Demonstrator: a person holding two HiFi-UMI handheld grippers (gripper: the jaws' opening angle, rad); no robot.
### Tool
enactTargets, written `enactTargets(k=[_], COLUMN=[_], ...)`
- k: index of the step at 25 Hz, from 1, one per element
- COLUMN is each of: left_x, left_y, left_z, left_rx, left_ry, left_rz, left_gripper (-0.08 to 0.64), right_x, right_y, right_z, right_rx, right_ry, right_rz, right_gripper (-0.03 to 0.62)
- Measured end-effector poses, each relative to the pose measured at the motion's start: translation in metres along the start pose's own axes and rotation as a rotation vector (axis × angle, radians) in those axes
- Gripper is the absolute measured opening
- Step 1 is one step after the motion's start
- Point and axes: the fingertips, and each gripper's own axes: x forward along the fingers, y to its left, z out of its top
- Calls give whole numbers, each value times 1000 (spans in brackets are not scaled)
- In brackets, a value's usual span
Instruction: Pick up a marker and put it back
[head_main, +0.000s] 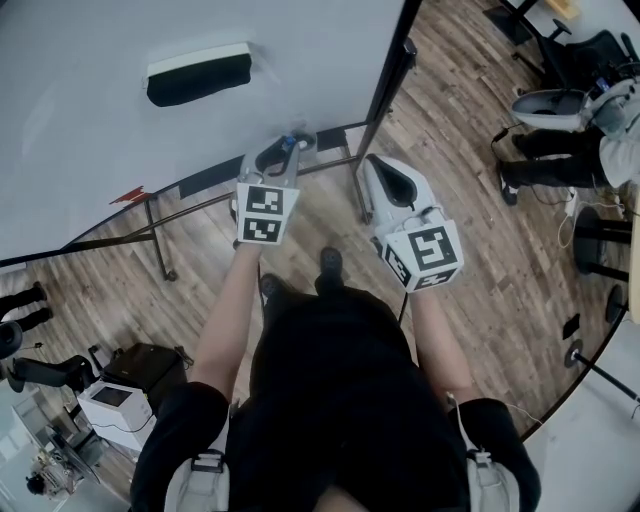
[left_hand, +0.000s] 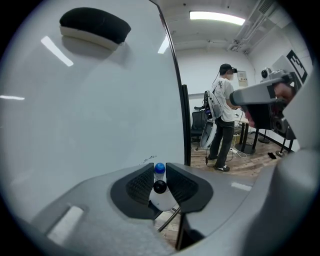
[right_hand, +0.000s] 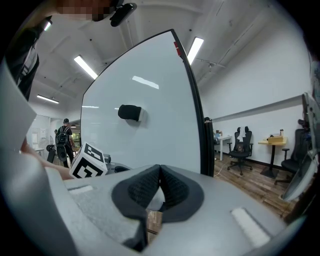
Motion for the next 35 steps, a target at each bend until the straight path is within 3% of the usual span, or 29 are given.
enactTargets(k=[21,35], left_x=[-32,-37], left_y=[-8,-15], left_z=[20,1], left_rx=[48,44], left_ry=[-58,-12], left_rz=[5,12], left_gripper=[77,80], right_x=[-32,-47], right_y=[12,19], right_z=[10,8], right_rx=[-1,1], right_ry=[-44,-48], right_rz=[-47,-54], right_gripper=[2,2])
